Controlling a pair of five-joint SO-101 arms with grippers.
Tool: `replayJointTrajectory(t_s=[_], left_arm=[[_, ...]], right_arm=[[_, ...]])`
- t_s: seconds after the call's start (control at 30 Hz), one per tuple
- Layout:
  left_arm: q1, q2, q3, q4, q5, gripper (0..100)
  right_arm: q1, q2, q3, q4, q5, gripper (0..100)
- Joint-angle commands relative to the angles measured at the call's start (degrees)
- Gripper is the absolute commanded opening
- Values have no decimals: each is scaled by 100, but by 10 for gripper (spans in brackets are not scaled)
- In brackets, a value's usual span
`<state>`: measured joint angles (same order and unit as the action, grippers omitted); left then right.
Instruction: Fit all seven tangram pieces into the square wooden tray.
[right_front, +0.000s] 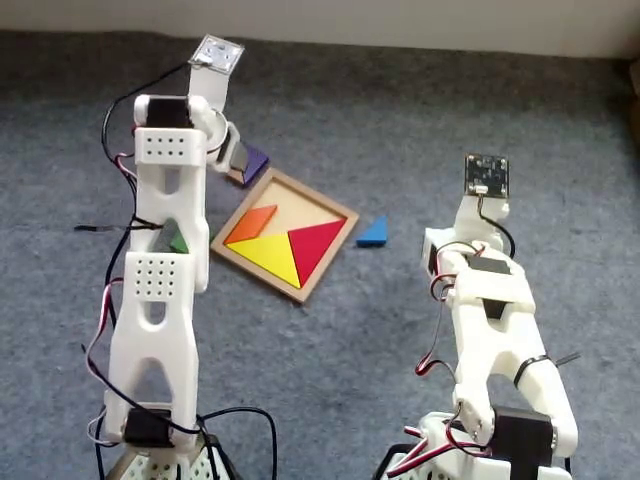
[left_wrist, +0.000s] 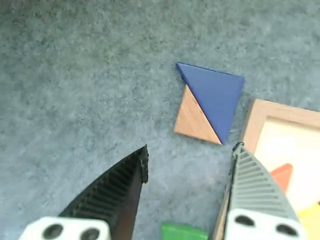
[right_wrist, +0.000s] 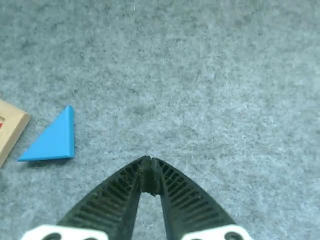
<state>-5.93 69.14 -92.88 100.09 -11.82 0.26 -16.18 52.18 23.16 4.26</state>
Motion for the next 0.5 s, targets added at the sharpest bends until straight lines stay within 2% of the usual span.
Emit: replayJointTrajectory(t_s=[0.0,0.27,0.47], left_arm=[[-338,-690,-224,141,-176,269],[-954,-1051,92,185,-905,269],[-1147,-2105,2132,176,-1363,269]], right_arm=[[-4,-259,-4,-154,-9,10],[-4,-251,-4,-154,-9,10],[-4,-251,-4,-154,-9,10]])
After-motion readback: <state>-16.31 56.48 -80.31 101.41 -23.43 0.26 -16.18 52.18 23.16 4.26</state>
